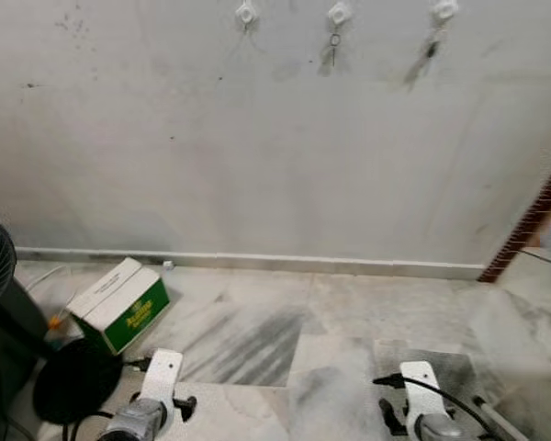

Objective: Hang keys on a hook

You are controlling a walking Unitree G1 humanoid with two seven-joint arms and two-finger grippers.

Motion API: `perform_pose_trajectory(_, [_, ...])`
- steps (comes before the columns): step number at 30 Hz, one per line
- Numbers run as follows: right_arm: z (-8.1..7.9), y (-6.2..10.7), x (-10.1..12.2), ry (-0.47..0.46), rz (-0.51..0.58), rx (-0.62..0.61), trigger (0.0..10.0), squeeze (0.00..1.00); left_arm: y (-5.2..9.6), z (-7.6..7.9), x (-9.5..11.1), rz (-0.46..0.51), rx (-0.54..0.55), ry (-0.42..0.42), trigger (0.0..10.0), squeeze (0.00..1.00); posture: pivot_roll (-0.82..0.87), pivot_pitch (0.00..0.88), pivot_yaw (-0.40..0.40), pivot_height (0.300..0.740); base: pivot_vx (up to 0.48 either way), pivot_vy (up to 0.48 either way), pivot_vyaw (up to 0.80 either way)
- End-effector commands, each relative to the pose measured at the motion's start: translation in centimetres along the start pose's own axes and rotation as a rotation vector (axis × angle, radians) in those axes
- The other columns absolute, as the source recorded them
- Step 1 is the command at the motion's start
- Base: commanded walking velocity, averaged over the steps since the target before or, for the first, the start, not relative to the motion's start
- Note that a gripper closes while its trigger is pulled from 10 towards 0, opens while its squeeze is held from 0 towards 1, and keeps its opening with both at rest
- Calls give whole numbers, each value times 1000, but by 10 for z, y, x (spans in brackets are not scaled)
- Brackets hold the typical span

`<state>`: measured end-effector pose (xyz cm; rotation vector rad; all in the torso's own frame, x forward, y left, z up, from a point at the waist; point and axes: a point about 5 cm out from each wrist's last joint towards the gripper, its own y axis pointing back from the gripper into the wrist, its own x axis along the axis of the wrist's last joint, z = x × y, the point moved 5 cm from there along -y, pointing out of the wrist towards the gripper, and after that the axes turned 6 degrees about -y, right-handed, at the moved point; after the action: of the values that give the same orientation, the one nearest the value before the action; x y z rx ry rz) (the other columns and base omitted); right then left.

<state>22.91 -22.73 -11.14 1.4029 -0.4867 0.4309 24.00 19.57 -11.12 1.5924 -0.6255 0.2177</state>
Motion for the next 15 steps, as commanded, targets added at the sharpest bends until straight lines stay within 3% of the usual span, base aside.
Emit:
perform_pose_trajectory(1, [-7,0,0,-3,-4,11,10000,0,1,-9,0,1,18,-4,10000,0,-46,0,33,740,0,0,0])
perform_pose_trajectory(8, [-7,-1,2,-8,-8,9,10000,0,1,-8,0,1,13,-5,10000,0,-50,0,35,740,0,0,0])
perform_pose_trajectory(15, [-3,0,-7,-5,-24,4,10000,0,1,-7,0,0,1,11,10000,0,-50,0,35,740,0,0,-692])
